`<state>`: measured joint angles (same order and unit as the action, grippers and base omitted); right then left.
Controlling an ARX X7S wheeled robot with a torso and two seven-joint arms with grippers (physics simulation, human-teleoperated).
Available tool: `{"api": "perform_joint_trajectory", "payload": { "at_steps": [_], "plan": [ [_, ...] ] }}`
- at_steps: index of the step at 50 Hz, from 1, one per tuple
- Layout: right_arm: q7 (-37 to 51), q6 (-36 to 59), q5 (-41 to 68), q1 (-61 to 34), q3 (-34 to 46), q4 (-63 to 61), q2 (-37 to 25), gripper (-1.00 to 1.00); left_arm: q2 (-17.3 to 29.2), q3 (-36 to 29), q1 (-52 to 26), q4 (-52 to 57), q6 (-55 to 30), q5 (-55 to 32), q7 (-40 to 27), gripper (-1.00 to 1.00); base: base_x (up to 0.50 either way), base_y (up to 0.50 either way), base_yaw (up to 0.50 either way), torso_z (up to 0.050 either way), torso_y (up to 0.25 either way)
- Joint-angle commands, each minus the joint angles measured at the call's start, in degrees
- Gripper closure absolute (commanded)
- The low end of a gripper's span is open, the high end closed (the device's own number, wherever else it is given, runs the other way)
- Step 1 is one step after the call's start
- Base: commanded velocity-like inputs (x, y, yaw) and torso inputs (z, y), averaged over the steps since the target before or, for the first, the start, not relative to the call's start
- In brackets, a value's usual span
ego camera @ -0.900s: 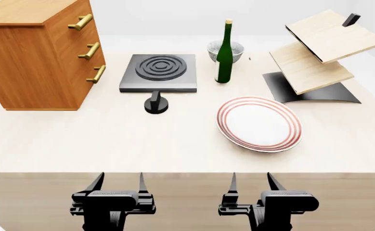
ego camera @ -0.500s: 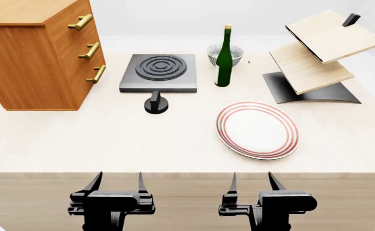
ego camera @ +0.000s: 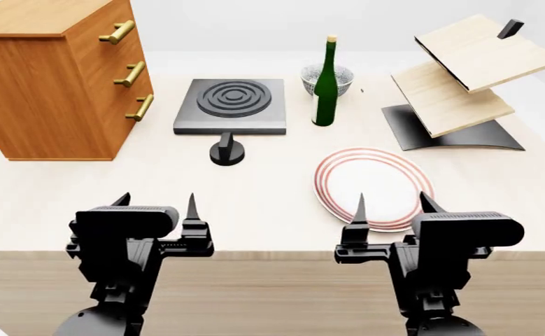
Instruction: Turn on the stove.
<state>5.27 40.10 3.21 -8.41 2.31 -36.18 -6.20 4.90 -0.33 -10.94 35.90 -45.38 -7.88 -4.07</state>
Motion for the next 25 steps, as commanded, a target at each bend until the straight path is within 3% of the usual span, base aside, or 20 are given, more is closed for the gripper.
{"api": "perform_joint_trajectory", "payload": {
  "at_steps": [1, 8, 25],
  "plan": [
    [0.30, 6.47, 1.67, -1.52, -0.70, -6.45, -0.73, -1.00, 0.49, 1.28, -2.37, 4.73, -7.41, -2.55, -0.12, -1.00, 0.00, 0.00, 0.00, 0.000, 0.000],
    [-1.13, 3.50, 5.55, -0.55, -3.48, -6.07, 0.55, -1.00, 0.53, 1.83, -1.35, 2.36, -5.38, -3.19, -0.32, -1.00, 0.07, 0.00, 0.00, 0.000, 0.000],
    [0.40, 3.49, 6.93, -0.84, -3.49, -5.52, -0.08, -1.00, 1.35, 2.02, -1.39, 2.00, -3.69, -4.01, -1.62, -1.00, 0.50, 0.00, 0.00, 0.000, 0.000]
  ]
}}
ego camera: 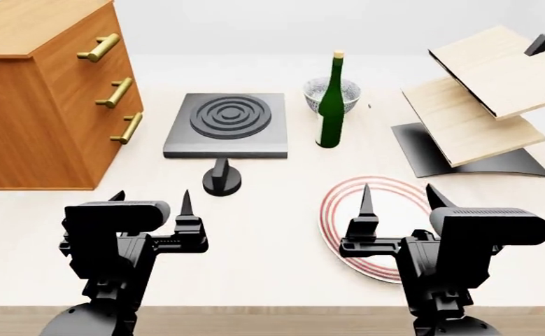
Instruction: Turn on the stove.
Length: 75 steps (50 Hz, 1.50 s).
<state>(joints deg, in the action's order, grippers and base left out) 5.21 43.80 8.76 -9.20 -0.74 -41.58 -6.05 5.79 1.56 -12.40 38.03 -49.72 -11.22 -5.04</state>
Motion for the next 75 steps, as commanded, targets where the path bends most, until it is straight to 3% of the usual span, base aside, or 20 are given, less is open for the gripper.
{"api": "perform_joint_trajectory", "payload": {
  "at_steps": [1, 23, 27, 35, 49, 75],
  "plan": [
    [0.55, -0.39, 1.35, -0.01, -0.33, -0.02, -0.30, -1.00, 0.50, 0.10, 0.08, -0.11, 0.69, -0.72, -0.72, -1.00, 0.50, 0.00, 0.00, 0.000, 0.000],
    [2.58, -2.46, 0.70, 0.97, 1.47, 1.89, -1.63, -1.00, 1.67, -1.25, 1.05, -3.00, 5.98, -0.34, -1.75, -1.00, 0.38, 0.00, 0.00, 0.000, 0.001],
    [3.11, -2.95, 0.42, 1.10, 1.79, 2.40, -1.74, -1.00, 2.69, -2.87, 0.41, -9.34, 12.05, 1.92, -1.24, -1.00, 0.00, 0.00, 0.00, 0.000, 0.000],
    [3.67, -4.13, 0.25, 1.58, 1.99, 3.39, -2.17, -1.00, 3.25, -3.48, -3.71, -33.47, 30.80, 7.05, -2.64, -1.00, 0.00, 0.00, 0.00, 0.000, 0.000],
    [4.41, -4.73, 0.75, 2.08, 2.48, 3.16, -2.57, -1.00, 2.40, -4.26, -11.98, -68.08, 53.34, 10.29, -5.74, -1.00, 0.00, 0.00, 0.00, 0.000, 0.000],
    [5.06, -6.61, 2.03, 3.72, 3.17, 3.61, -3.34, -1.00, -1.73, -7.48, -20.38, -89.98, 64.18, 10.48, -5.90, -1.00, 0.00, 0.00, 0.00, 0.000, 0.000]
  ]
}}
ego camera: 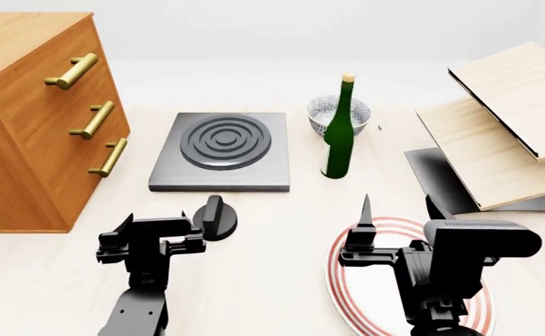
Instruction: Turn on the stove.
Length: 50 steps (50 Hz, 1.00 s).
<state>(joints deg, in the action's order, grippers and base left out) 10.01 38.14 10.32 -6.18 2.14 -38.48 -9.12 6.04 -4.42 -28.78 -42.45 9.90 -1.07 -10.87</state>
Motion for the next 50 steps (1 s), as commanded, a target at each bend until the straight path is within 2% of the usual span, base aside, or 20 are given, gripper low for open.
{"api": "perform_joint_trajectory", "payload": {
  "at_steps": [1, 15, 20, 25, 28, 29, 33, 35, 37, 41, 50],
  "plan": [
    [0.28, -1.03, 0.53, 0.75, 0.32, 0.53, -0.28, -1.00, -2.13, -1.63, -4.02, -9.43, 4.51, 0.31, -0.04, -1.00, 0.00, 0.00, 0.00, 0.000, 0.000],
    [0.54, -1.96, 1.64, 1.39, -0.01, 1.06, -0.57, -1.00, -5.25, -5.28, -4.99, -15.02, 7.12, -0.18, 0.89, -1.00, 0.00, 0.00, 0.00, 0.000, 0.000],
    [0.75, -1.85, 2.04, 1.11, -0.18, 1.04, -0.69, -1.00, -5.53, -8.13, -2.52, -10.68, 4.54, -1.46, 1.16, -1.00, 0.00, 0.00, 0.00, 0.000, 0.000],
    [1.02, -1.91, 2.25, 1.04, -0.13, 1.07, -0.75, -1.00, -4.43, -11.02, 3.52, 4.78, -3.86, -2.96, 2.43, -1.00, 0.00, 0.00, 0.00, 0.000, 0.000],
    [1.21, -1.89, 2.49, 0.95, -0.50, 0.79, -0.91, -1.00, -2.56, -12.31, 8.26, 20.76, -12.68, -3.61, 2.91, -1.00, 0.00, 0.00, 0.00, 0.000, 0.000],
    [1.33, -1.86, 2.58, 0.79, -0.81, 0.87, -0.96, -1.00, -1.27, -12.54, 10.51, 29.35, -18.76, -4.61, 3.21, -1.00, 0.00, 0.00, 0.00, 0.000, 0.000],
    [1.59, -2.14, 2.64, 0.95, -0.81, 1.05, -1.00, -1.00, 1.69, -10.47, 14.56, 54.38, -34.29, -9.55, 2.37, -1.00, 0.00, 0.00, 0.00, 0.000, 0.000],
    [1.65, -2.34, 2.66, 1.02, -0.60, 1.38, -0.94, -1.00, 2.78, -8.95, 16.12, 63.22, -39.00, -11.01, 0.94, -1.00, 0.00, 0.00, 0.00, 0.000, 0.000],
    [1.67, -2.56, 2.63, 1.15, -0.30, 1.47, -0.96, -1.00, 3.33, -7.15, 17.08, 68.71, -42.25, -12.66, -0.10, -1.00, 0.00, 0.00, 0.00, 0.000, 0.000],
    [1.85, -2.52, 2.57, 1.11, 0.06, 1.52, -1.15, -1.00, 4.51, -5.67, 19.05, 74.27, -43.71, -13.91, -0.68, -1.00, 0.00, 0.00, 0.00, 0.000, 0.000],
    [2.15, -2.64, 2.62, 1.17, 0.81, 1.76, -1.39, -1.00, 5.60, -3.17, 21.91, 79.19, -45.19, -16.67, -1.08, -1.00, 0.00, 0.00, 0.00, 0.000, 0.000]
  ]
}}
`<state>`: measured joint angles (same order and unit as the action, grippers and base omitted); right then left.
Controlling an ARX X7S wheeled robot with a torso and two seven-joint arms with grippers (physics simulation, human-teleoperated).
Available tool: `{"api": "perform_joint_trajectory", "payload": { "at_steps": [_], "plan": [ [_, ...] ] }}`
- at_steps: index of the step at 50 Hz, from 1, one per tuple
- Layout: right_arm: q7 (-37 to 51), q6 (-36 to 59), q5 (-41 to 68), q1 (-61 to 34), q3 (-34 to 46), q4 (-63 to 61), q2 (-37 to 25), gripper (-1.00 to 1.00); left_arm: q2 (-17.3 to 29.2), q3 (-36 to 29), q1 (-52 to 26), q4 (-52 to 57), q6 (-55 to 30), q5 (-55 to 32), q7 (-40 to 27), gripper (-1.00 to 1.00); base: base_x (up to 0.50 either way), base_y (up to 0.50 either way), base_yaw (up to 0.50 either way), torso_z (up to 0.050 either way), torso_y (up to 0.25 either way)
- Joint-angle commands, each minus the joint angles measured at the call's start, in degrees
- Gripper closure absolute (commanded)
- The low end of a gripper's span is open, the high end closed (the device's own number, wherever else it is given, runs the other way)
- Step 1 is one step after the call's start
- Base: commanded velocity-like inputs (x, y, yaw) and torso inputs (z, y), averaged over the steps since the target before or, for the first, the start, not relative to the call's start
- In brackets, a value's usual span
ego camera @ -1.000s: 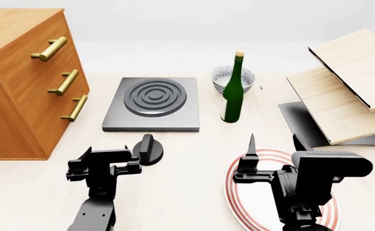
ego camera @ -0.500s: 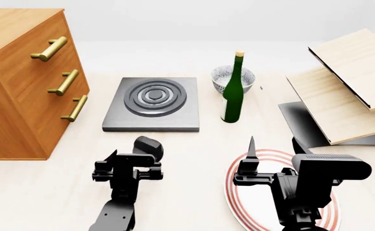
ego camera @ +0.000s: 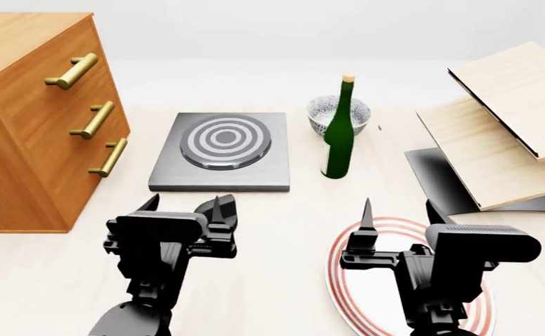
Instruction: Turn on the stove.
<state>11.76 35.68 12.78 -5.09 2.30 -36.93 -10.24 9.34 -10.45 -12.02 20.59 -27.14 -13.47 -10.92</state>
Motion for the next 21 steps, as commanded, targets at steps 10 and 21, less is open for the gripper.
{"api": "perform_joint_trajectory", "payload": {
  "at_steps": [10, 21],
  "plan": [
    [0.67, -1.08, 0.56, 0.75, 0.79, 0.87, -0.31, -1.00, 2.41, 2.69, 6.38, 13.13, -5.72, -3.49, -1.29, -1.00, 0.00, 0.00, 0.00, 0.000, 0.000],
    [0.97, -1.52, 0.89, 0.66, 1.10, 1.65, -0.51, -1.00, 2.61, 2.50, 6.25, 11.87, -4.89, -3.34, -1.68, -1.00, 0.00, 0.00, 0.00, 0.000, 0.000]
  ]
}}
